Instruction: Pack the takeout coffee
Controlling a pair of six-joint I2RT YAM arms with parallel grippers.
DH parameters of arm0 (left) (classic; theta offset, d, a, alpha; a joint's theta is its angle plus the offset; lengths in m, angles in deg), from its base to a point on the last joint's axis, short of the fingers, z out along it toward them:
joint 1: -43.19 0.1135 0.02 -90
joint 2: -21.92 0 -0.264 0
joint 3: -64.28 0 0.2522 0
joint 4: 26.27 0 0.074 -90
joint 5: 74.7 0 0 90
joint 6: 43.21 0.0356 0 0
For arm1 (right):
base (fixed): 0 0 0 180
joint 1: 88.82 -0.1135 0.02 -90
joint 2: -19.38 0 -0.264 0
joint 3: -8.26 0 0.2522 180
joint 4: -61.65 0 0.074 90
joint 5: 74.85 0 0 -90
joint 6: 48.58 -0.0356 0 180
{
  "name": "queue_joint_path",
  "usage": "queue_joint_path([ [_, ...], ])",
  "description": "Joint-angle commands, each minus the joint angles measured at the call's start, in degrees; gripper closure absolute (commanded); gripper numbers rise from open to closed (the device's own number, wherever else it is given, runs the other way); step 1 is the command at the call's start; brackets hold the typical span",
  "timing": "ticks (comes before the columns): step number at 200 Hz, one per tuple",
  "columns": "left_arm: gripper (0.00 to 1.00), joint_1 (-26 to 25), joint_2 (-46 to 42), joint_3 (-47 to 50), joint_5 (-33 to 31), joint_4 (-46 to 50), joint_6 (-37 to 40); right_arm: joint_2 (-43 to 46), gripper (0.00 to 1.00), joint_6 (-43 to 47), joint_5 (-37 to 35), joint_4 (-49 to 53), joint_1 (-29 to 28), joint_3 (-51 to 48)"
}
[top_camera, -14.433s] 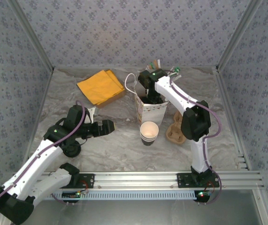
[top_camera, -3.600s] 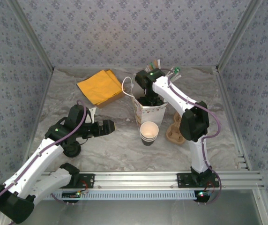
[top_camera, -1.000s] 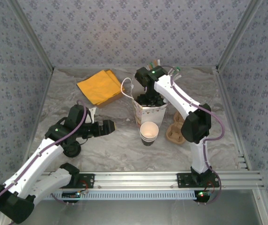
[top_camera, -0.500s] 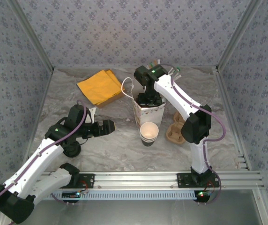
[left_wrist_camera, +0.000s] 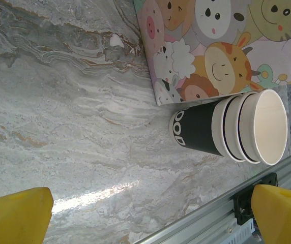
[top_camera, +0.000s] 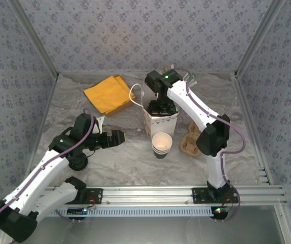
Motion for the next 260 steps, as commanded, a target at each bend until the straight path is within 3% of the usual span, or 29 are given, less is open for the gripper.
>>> queue_joint_path([
  [1,0.0,-0.38,-0.99,-1.45,-0.4,-0.8,0.21,2.23,0.27,-1.19,-0.99,2.53,-0.58,1.97],
  [34,0.0,-0.45,-0.95,-1.27,-0.4,-0.85,0.13,2.18,0.28,-1.25,-1.33,2.97,-0.94,2.85],
  [68,0.0,-0.53,-0.99,-1.29,-0.4,-0.82,0.07,2.14,0.39,-1.18,-1.36,3.15,-1.18,3.29],
  [127,0.0,-0.66,-1.09,-1.44,-0.57,-0.84,0.0,2.35,0.47,-1.25,-1.57,3.14,-1.34,3.56],
  [139,0.0,-0.76,-1.04,-1.38,-0.57,-0.78,0.05,2.36,0.56,-1.22,-1.51,3.11,-1.33,3.73],
  [183,0.0,-0.93,-1.08,-1.56,-0.7,-0.85,0.01,2.97,0.63,-1.22,-2.12,3.73,-1.33,5.26],
  [194,0.0,-0.91,-1.18,-1.53,-0.86,-0.78,0.03,2.98,0.72,-1.23,-2.14,3.92,-1.34,5.9],
  [207,0.0,-1.0,-1.22,-1.65,-0.95,-0.8,0.04,2.98,0.75,-1.23,-2.24,4.27,-1.33,6.62],
  [234,0.0,-1.09,-0.83,-3.36,-1.43,-0.82,0.79,3.14,0.95,-2.54,-3.22,5.3,-1.33,9.44],
  [260,0.0,-1.15,0.5,-7.12,-2.76,0.2,2.51,3.32,1.0,-2.48,-4.62,6.84,-1.36,12.94],
])
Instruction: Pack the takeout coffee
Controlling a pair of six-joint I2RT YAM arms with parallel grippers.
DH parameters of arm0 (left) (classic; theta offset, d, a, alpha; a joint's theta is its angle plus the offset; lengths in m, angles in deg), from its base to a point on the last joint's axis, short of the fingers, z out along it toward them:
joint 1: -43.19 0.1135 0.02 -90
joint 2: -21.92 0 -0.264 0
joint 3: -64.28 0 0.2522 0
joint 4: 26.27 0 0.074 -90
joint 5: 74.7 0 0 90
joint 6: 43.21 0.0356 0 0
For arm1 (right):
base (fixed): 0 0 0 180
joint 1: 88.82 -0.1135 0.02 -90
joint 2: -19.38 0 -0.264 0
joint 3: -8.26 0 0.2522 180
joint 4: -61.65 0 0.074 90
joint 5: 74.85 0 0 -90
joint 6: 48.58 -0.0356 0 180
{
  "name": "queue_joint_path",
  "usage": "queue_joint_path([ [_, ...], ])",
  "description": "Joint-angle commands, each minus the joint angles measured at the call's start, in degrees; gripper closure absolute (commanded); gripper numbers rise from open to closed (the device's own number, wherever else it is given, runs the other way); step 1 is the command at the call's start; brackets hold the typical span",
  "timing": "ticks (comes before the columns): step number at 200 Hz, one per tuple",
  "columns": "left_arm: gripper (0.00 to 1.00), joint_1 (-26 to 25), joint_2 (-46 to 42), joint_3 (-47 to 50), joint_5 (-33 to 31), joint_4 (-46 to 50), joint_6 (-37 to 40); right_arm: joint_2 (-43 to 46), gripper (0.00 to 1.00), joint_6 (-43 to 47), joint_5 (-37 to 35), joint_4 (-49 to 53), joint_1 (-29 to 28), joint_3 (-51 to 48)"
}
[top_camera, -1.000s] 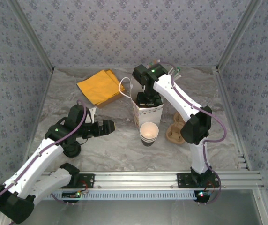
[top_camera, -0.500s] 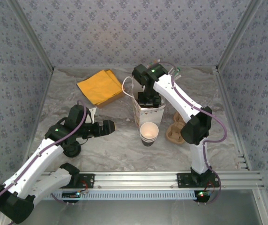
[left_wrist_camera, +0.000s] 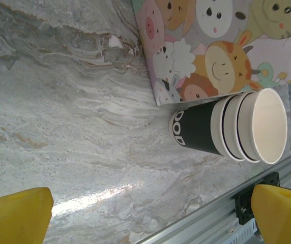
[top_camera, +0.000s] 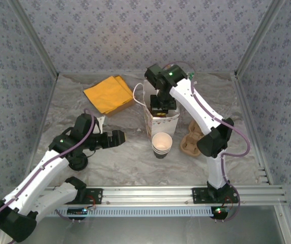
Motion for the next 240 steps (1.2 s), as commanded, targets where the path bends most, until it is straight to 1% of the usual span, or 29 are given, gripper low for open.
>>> queue_joint_path([
  [1,0.0,-0.39,0.47,-6.09,-1.59,-0.13,2.28,2.32,1.0,-0.75,-2.41,3.67,-0.38,4.14],
  [38,0.0,-0.33,3.58,-12.91,-3.66,1.34,5.21,4.56,1.0,-0.75,-3.54,3.64,-0.41,6.55],
  [78,0.0,-0.35,7.85,-20.36,-3.83,2.87,7.98,9.43,1.0,-0.4,-5.73,1.82,-0.37,6.15],
  [99,0.0,-0.42,10.08,-23.8,-3.57,3.29,9.09,13.15,1.0,-0.43,-7.39,0.56,-0.36,4.03],
  [122,0.0,-0.88,12.68,-27.08,-2.8,3.69,10.06,18.72,1.0,-0.9,-9.47,-1.85,0.05,-1.63],
  [169,0.0,-2.88,16.62,-31.33,-2.08,4.04,11.76,33.17,1.0,-5.28,-11.08,-8.45,2.41,-20.44],
  [209,0.0,-5.27,18.9,-33.48,-2.06,4.69,11.87,42.36,1.0,-7.46,-8.91,-12.1,6.2,-34.72],
  [222,0.0,-5.37,19.36,-34.02,-2.83,5.31,11.66,44.66,0.96,-7.34,-7.9,-13.17,7.78,-38.69],
  [240,0.0,-5.46,19.96,-34.15,-4.95,5.55,11.2,47.35,0.96,-5.64,-5.14,-14.96,10.85,-43.33],
])
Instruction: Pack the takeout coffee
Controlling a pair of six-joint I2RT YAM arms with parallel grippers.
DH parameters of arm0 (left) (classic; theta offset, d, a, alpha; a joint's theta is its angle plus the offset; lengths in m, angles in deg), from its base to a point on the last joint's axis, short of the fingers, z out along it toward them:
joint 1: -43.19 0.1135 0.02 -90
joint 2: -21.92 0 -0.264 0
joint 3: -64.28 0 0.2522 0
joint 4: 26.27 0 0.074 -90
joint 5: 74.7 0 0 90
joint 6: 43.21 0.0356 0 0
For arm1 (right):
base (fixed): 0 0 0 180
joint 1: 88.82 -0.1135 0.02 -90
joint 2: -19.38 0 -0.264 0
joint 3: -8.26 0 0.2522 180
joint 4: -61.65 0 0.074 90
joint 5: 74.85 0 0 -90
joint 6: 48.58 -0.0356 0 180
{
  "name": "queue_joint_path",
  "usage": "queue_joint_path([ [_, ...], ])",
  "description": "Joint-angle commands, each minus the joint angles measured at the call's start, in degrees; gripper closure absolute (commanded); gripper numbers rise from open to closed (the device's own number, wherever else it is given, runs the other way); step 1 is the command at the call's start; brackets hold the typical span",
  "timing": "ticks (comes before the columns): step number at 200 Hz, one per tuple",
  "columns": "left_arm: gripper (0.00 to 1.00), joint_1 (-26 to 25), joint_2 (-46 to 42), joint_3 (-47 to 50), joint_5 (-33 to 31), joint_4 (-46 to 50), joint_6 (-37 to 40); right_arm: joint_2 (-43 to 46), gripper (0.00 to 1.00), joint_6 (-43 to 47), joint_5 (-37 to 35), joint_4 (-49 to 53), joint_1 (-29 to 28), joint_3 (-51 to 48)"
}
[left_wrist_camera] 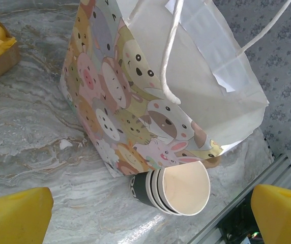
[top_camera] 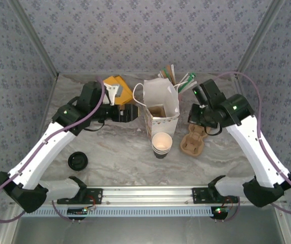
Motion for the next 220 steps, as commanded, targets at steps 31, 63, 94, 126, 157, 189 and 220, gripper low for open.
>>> queue_joint_path([
  [31,0.0,-0.23,2.93,-4.97,-7.06,4.31,-2.04,5.93,0.79,4.75,9.86,-6.97,12.33,-10.49],
  [63,0.0,-0.13,4.14,-7.58,-10.94,7.59,-3.24,5.3,0.74,8.8,17.02,-11.43,20.8,-13.53],
  [94,0.0,2.59,5.52,-10.73,-13.32,11.58,-4.93,3.91,0.73,9.98,18.65,-17.07,24.57,-15.47],
  [126,0.0,9.9,7.74,-14.12,-11.63,16.12,-6.32,-0.8,0.72,11.01,20.27,-20.41,26.42,-13.32],
  [157,0.0,15.0,8.9,-15.39,-10.03,15.41,-4.75,-6.7,0.72,11.43,19.8,-24.04,26.49,-9.25],
  [189,0.0,17.02,12.33,-18.68,-6.7,15.65,-2.94,-14.23,0.73,10.7,18.57,-26.35,26.47,-2.39],
  [220,0.0,17.38,13.78,-19.11,-3.97,13.23,-2.99,-22.84,0.73,11.13,18.19,-26.8,27.01,5.35],
])
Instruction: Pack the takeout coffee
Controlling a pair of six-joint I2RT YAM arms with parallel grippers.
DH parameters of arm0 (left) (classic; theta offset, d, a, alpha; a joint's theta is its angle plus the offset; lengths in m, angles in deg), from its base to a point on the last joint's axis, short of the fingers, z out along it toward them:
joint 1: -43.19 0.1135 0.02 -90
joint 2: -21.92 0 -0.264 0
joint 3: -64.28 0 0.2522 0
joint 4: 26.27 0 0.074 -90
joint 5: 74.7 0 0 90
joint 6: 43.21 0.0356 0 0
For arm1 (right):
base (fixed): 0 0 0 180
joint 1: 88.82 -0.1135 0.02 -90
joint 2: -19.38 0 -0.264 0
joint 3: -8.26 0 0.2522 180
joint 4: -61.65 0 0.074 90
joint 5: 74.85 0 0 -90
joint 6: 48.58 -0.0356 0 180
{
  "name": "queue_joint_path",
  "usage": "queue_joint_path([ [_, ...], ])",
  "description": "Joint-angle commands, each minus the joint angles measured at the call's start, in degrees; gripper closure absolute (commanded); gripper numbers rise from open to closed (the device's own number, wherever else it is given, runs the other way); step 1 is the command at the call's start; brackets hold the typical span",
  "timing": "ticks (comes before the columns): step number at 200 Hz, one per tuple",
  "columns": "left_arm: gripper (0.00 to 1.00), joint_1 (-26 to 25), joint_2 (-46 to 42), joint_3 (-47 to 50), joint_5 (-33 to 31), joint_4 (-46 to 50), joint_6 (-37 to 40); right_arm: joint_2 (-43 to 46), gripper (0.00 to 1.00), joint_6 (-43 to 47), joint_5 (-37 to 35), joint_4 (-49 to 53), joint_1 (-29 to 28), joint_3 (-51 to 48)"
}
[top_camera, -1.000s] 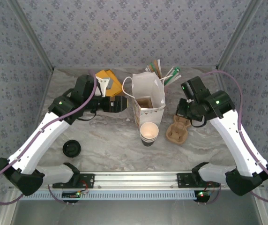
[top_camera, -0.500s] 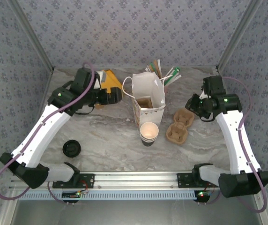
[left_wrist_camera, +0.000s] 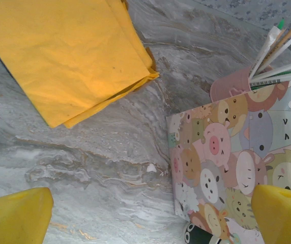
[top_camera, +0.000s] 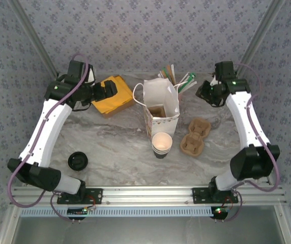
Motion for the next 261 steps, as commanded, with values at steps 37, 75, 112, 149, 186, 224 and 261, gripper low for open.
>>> queue_joint_path([
  [37,0.0,0.39,2.87,-4.15,5.36,-0.89,0.35,-14.27,0.71,2.35,3.22,-1.98,2.25,13.5],
  [75,0.0,0.39,3.28,-4.54,5.45,-0.54,0.34,-20.04,0.71,2.08,7.85,-3.99,3.92,15.97],
  [112,0.0,0.39,3.84,-5.12,4.73,-0.27,0.28,-23.07,0.71,2.17,9.58,-4.67,4.05,18.22],
  [149,0.0,0.39,4.7,-5.97,4.41,-0.02,0.5,-25.05,0.7,2.39,10.76,-4.24,4.18,19.55],
  [186,0.0,0.4,5.2,-6.31,4.09,0.04,0.5,-23.53,0.7,3.14,9.29,-2.67,4.22,19.36],
  [224,0.0,0.39,5.44,-6.47,3.85,-0.08,0.85,-19.49,0.7,2.79,9.5,-3.28,4.14,16.22],
  [261,0.0,0.31,5.24,-6.36,4.38,-0.26,1.29,-17.99,0.7,2.09,11.07,-4.52,4.02,14.39],
])
